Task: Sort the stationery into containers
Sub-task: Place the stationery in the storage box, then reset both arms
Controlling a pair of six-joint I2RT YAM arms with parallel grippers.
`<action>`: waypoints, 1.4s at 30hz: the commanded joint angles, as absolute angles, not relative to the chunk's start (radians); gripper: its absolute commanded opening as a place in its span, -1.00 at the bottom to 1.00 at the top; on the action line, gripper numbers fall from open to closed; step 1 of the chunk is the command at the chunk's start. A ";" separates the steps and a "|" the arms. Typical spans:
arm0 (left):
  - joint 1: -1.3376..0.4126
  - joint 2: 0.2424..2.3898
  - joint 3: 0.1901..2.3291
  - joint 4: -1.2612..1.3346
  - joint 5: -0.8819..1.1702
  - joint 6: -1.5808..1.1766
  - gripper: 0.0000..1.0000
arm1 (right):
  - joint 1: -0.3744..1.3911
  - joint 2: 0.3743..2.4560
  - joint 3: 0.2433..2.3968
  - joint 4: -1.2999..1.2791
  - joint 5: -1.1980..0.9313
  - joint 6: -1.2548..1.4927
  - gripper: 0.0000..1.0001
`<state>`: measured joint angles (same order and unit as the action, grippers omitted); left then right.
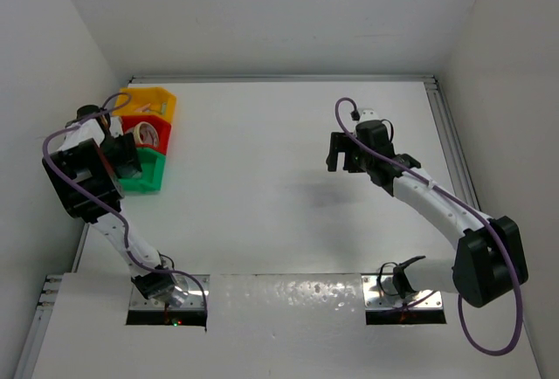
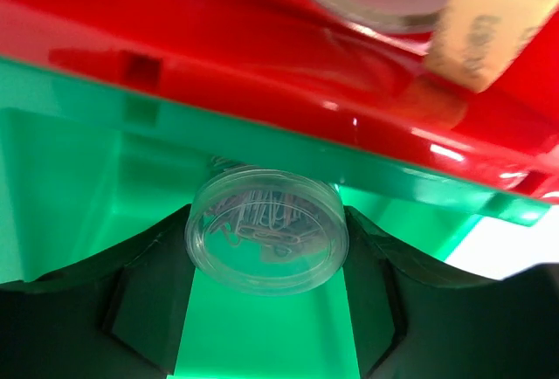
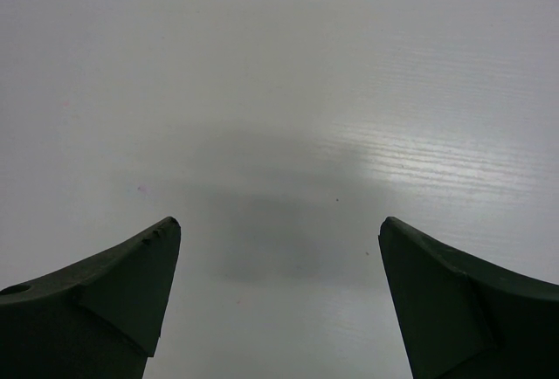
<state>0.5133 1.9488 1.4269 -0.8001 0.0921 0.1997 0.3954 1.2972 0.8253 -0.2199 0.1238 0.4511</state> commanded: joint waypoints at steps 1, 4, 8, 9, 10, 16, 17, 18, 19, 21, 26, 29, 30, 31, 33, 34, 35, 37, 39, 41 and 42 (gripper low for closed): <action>0.495 1.931 1.468 -0.764 0.107 0.184 0.16 | 0.402 1.285 0.851 -0.212 0.138 0.440 0.87; 0.494 1.931 1.489 -0.773 0.106 0.186 0.33 | 0.400 1.282 0.850 -0.213 0.138 0.437 0.88; 0.491 1.921 1.529 -0.805 0.109 0.183 0.44 | 0.402 1.287 0.859 -0.225 0.117 0.430 0.91; 0.491 1.919 1.551 -0.813 0.109 0.180 0.49 | 0.402 1.289 0.862 -0.227 0.111 0.428 0.92; 0.489 1.917 1.563 -0.822 0.107 0.178 0.50 | 0.402 1.289 0.864 -0.229 0.103 0.425 0.93; 0.488 1.858 1.684 -0.936 0.118 0.170 0.51 | 0.399 1.293 0.902 -0.294 0.110 0.402 0.98; 0.486 1.839 1.703 -0.943 0.118 0.170 0.51 | 0.397 1.296 0.910 -0.311 0.127 0.403 0.98; 0.468 1.785 1.722 -0.930 0.079 0.166 0.51 | 0.390 1.298 0.920 -0.351 0.152 0.417 0.98; 0.450 1.751 1.724 -0.908 0.078 0.166 0.51 | 0.384 1.298 0.928 -0.377 0.191 0.429 0.98; 0.355 1.680 1.695 -0.855 -0.035 0.182 0.51 | 0.353 1.310 0.940 -0.431 0.297 0.459 0.98; 0.068 1.647 1.655 -0.914 0.040 0.339 0.59 | 0.229 1.312 0.908 -0.549 0.312 0.563 0.98; -0.119 1.713 1.585 -0.966 0.006 0.344 0.53 | 0.195 1.247 0.838 -0.538 0.298 0.594 0.98; -0.191 1.718 1.556 -0.959 0.006 0.344 0.53 | 0.192 1.227 0.818 -0.538 0.329 0.603 0.98; -0.221 1.717 1.533 -0.933 -0.039 0.348 0.53 | 0.187 1.209 0.802 -0.541 0.350 0.620 0.98; -0.290 1.712 1.459 -0.888 -0.032 0.354 0.53 | 0.172 1.154 0.758 -0.552 0.408 0.630 0.98; -0.308 1.716 1.447 -0.887 -0.026 0.354 0.53 | 0.172 1.137 0.746 -0.560 0.425 0.634 0.98; -0.340 1.724 1.428 -0.882 -0.022 0.347 0.53 | 0.164 1.105 0.726 -0.564 0.446 0.638 0.98; -0.373 1.750 1.399 -0.873 -0.006 0.331 0.53 | 0.160 1.079 0.701 -0.581 0.486 0.652 0.98; -0.391 1.772 1.384 -0.858 -0.006 0.327 0.53 | 0.160 1.036 0.686 -0.595 0.492 0.660 0.98; -0.416 1.781 1.365 -0.844 -0.021 0.319 0.53 | 0.160 1.013 0.666 -0.604 0.497 0.675 0.98; -0.422 1.784 1.361 -0.842 -0.032 0.316 0.53 | 0.158 0.987 0.658 -0.606 0.497 0.683 0.98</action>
<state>-0.3916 1.7878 1.3621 -0.8906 -0.0086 0.3305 0.1612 1.0359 0.6769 -0.5892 0.4465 0.6388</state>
